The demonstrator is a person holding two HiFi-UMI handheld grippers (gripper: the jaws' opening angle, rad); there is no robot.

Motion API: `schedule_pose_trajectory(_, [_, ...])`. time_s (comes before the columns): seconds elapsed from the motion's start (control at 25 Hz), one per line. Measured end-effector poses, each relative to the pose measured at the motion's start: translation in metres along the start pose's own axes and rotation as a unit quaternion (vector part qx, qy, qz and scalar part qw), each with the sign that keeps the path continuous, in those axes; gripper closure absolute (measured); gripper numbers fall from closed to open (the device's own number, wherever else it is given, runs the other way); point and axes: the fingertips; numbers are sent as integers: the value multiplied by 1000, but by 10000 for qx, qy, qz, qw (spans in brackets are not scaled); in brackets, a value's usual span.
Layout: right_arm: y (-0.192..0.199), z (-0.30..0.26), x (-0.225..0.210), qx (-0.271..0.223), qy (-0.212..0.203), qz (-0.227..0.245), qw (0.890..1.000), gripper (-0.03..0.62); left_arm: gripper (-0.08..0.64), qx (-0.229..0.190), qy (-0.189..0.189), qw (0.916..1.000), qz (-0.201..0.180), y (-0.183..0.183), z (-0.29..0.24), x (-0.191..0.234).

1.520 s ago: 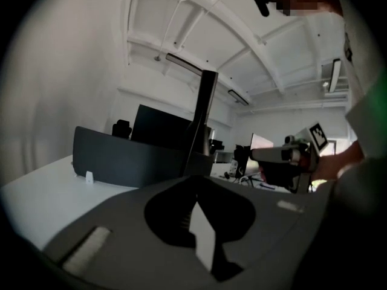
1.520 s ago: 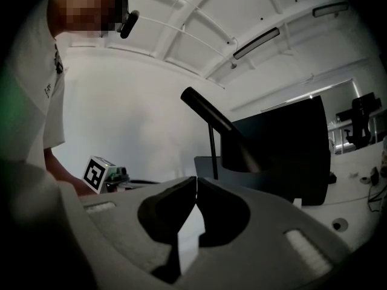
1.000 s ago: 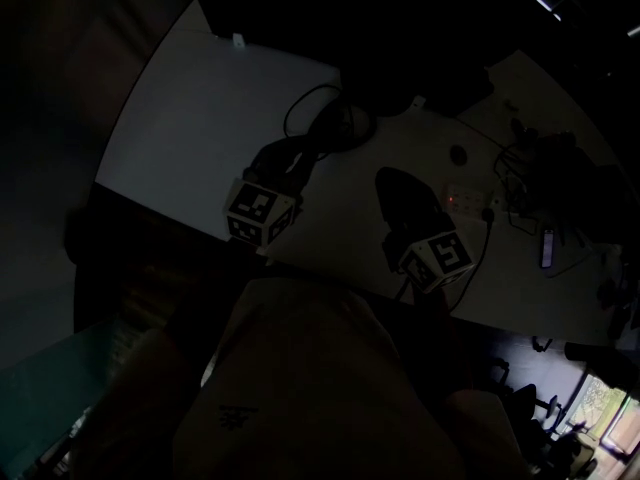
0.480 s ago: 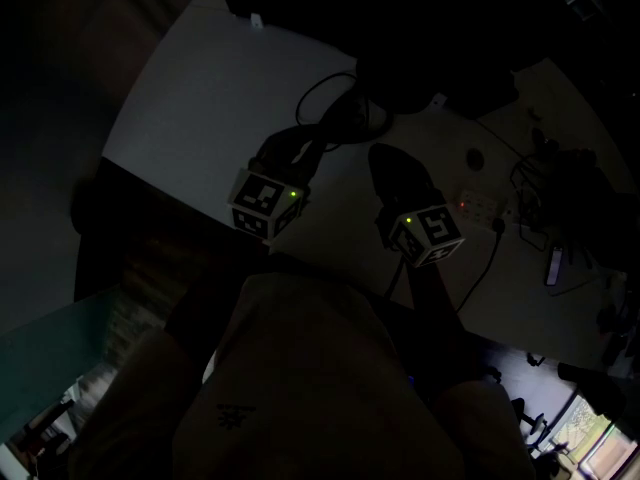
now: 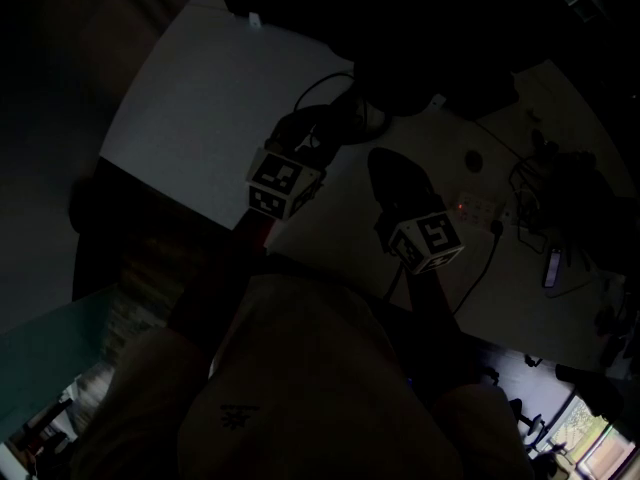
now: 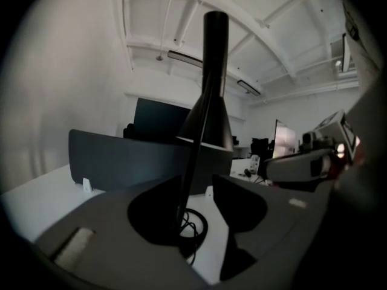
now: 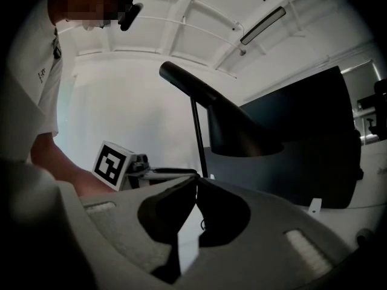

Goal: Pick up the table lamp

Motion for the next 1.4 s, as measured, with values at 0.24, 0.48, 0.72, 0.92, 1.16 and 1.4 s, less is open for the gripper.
schedule_pose_trajectory(0.24, [6, 9, -4, 14, 70, 35, 10000, 589, 371, -94, -728, 9973, -21, -5, -9, 10])
schedule_pose_trajectory(0.48, [5, 17, -7, -52, 69, -3, 10000, 589, 371, -184, -993, 9948, 157, -3, -13, -1])
schedule_pose_trajectory(0.72, [4, 21, -6, -44, 36, -22, 10000, 589, 373, -147, -1023, 9946, -4, 4, -16, 2])
schedule_pose_trajectory(0.92, [0, 25, -4, -138, 110, 78, 9998, 589, 373, -178, -961, 9950, -205, 4, -15, 7])
schedule_pose_trajectory(1.16, [-7, 40, 9, -287, 301, -38, 9991, 589, 373, -165, -851, 9957, -333, 1, -15, 6])
schedule_pose_trajectory(1.4, [-3, 59, 18, -219, 585, 97, 9980, 589, 373, -189, -765, 9963, -329, -4, -17, 5])
Point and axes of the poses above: the fingertips, and each gripper's own axes: z backward along the fingers, x to its left, y out of its underside, and after that the axes turned 2 degrees about x, right-handed
